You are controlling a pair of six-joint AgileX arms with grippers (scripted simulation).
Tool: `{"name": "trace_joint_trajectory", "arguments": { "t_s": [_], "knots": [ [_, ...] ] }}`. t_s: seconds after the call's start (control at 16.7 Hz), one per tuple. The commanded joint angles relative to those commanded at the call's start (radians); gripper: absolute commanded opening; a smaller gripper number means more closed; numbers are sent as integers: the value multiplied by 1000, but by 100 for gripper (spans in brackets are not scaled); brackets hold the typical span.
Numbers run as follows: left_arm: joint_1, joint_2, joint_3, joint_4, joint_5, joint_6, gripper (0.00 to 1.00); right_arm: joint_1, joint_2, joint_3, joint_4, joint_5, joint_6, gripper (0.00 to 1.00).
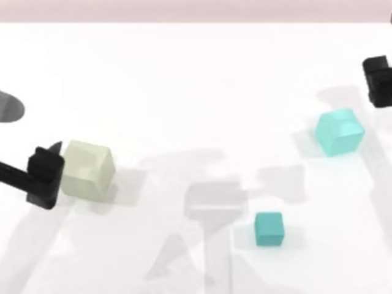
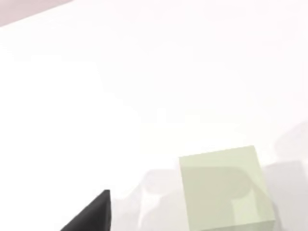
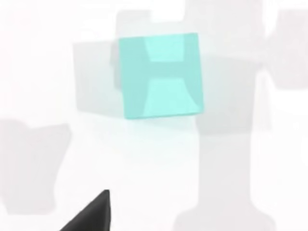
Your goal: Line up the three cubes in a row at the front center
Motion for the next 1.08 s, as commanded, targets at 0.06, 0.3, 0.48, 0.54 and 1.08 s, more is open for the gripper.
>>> {"name": "trace_joint_trajectory", "arguments": {
  "t_s": [0.06,0.3,0.48,0.54,1.08],
  "knots": [
    [40,-92,-88,56,0,-23,100,8,99,82,-57,1,-2,100],
    [175,-409,-384,264,5,-107,100,36,417,367,-246,2,-9,100],
    [246,-591,-537,386,11,-155,100,51,588,536,-342,2,-12,100],
    [262,-635,-573,417,13,-167,100,55,629,579,-364,2,-13,100],
    [290,-707,-633,470,17,-188,100,55,696,643,-394,3,-14,100]
  ]
}}
